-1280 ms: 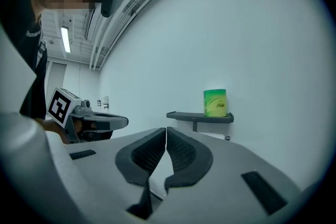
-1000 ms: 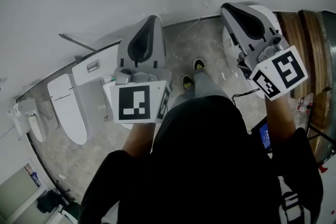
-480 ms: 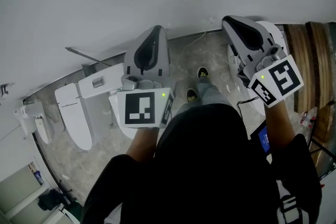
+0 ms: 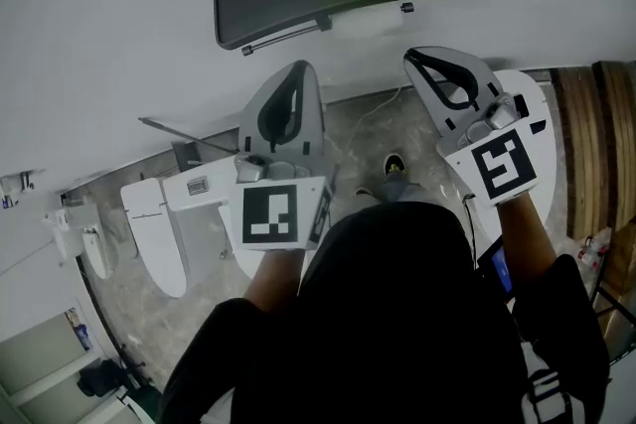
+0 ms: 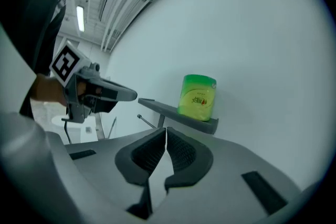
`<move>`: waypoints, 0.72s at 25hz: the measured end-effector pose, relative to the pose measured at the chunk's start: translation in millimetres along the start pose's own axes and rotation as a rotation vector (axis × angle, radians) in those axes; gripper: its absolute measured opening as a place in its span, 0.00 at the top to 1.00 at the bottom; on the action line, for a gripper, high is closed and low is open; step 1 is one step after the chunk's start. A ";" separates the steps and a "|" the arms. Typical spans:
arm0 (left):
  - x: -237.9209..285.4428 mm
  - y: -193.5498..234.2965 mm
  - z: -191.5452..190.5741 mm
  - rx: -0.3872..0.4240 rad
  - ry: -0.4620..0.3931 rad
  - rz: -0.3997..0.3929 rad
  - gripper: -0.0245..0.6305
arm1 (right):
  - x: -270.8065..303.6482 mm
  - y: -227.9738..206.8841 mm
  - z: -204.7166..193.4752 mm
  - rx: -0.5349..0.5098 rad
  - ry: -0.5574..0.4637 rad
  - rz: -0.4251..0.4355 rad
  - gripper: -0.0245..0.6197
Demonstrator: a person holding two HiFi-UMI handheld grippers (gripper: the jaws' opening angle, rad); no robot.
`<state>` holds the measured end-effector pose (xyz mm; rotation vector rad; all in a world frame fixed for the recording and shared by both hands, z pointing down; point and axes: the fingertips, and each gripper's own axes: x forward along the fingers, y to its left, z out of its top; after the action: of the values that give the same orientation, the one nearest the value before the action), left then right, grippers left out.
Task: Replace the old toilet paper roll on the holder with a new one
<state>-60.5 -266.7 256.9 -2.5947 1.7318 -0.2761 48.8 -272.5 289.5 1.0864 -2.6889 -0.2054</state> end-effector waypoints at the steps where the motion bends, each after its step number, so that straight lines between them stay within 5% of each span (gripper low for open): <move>1: 3.3 1.6 -0.2 0.001 0.001 0.004 0.93 | 4.6 -0.6 -4.5 -0.050 0.033 0.002 0.93; 18: 25.3 40.7 -3.1 -0.018 -0.031 0.030 0.93 | 67.0 5.9 -37.0 -0.409 0.257 0.055 0.93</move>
<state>-88.8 -305.4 259.1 -2.5678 1.7697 -0.2193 8.1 -316.6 337.3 0.8478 -2.3079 -0.5382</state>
